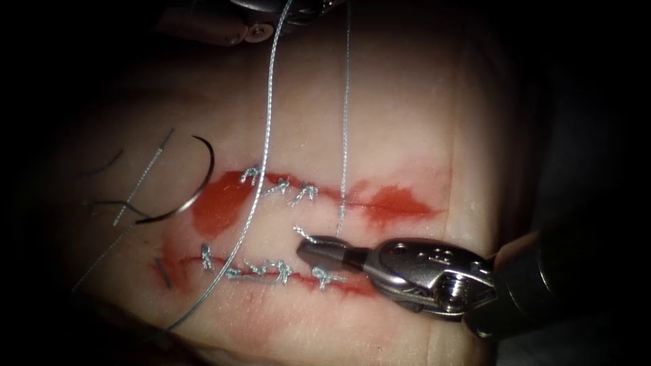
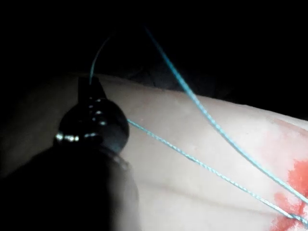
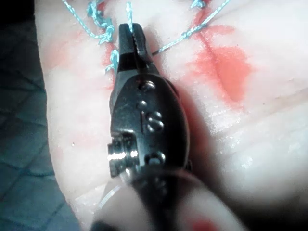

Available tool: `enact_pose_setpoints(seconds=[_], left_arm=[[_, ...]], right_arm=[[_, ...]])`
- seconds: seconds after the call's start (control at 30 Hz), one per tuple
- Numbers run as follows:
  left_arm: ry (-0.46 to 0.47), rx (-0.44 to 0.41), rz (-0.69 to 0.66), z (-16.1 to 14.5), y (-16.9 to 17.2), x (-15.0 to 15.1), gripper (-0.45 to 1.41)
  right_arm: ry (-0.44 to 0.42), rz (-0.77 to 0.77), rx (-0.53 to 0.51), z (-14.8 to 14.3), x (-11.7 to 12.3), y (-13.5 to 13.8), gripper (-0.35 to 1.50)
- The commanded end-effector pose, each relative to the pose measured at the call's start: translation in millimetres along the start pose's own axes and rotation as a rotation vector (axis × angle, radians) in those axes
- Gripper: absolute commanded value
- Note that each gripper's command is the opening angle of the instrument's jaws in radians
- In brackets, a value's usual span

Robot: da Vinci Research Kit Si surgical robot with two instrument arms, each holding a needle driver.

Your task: Wound Closure

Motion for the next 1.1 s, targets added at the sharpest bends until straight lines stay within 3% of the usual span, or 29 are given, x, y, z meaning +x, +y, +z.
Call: enact_pose_setpoints(seconds=[0.03, 0.3, 0.67, 1.1], left_arm=[[-0.001, -0.004, 0.001, 0.8, 0.3, 0.1, -0.45], [0.010, -0.034, 0.065, 4.0, 1.0, 0.7, -0.45], [0.061, -0.062, 0.146, 4.9, 2.1, 4.4, -0.45], [0.076, -0.075, 0.154, 6.0, 2.8, 5.1, -0.45]], right_arm=[[-0.003, 0.001, 0.001, 0.7, 0.1, 0.0, -0.35], [-0.004, 0.020, 0.006, 0.4, 0.0, -0.2, -0.35], [0.002, 0.053, 0.003, 0.6, 0.1, 0.6, -0.35], [0.032, 0.100, -0.027, 1.0, 0.7, 1.5, -0.35]])
